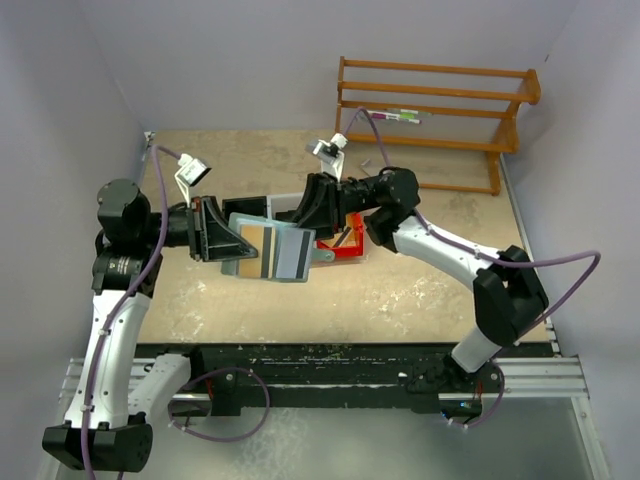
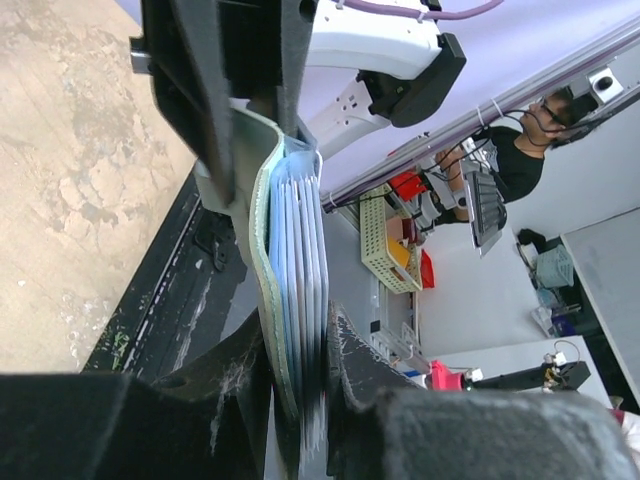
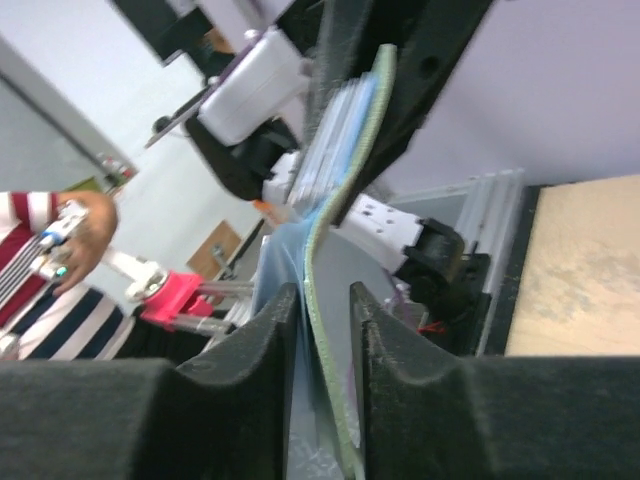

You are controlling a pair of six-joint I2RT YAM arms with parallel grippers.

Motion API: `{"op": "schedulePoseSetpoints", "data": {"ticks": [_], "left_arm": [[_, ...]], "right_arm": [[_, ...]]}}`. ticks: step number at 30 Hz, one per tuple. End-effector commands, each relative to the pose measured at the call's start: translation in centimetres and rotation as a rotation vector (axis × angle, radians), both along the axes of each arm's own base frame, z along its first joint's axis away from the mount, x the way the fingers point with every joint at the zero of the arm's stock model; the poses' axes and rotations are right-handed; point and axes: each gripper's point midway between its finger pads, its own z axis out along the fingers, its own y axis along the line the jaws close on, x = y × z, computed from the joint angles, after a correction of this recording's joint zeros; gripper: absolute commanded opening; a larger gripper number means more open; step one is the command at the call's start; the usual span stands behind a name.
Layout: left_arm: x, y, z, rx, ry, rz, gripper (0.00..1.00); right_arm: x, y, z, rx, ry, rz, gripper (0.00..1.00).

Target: Take the credit cards out of the card holder

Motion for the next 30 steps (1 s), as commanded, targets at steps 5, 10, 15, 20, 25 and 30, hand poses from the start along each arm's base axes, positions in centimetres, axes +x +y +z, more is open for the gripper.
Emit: {"op": "schedulePoseSetpoints", "data": {"ticks": [5, 10, 15, 20, 25, 30], "left_arm": [[0.2, 0.1, 0.3, 0.015, -0.064, 0.009, 0.07], [2.1, 0.5, -1.2, 0.085, -0.115, 0.096, 0.08], [4.4, 1.2, -3.7, 0.172, -0.106, 0.165, 0.09], [6.4, 2.2, -5.9, 0.264, -0.111, 0.234, 0.09], [6.9, 2.3, -6.0, 0.256, -0.104, 0.234, 0.09], [6.6, 2.1, -5.4, 0.227, -0.097, 0.209, 0.08]], "right_arm": [[13.6, -3.2, -6.0, -0.36, 0.103, -0.659, 0.92], [18.9, -10.6, -4.0, -0.3, 0.189, -1.051, 0.99], [17.2, -12.1, -2.1, -0.134, 0.221, -0.964, 1.0], [14.0, -9.4, -0.3, -0.139, 0.124, -0.919, 0.82], [8.8, -4.0, 0.4, -0.135, 0.078, -0.719, 0.7], [5.1, -0.4, 0.9, -0.091, 0.067, -0.534, 0.62]]}}
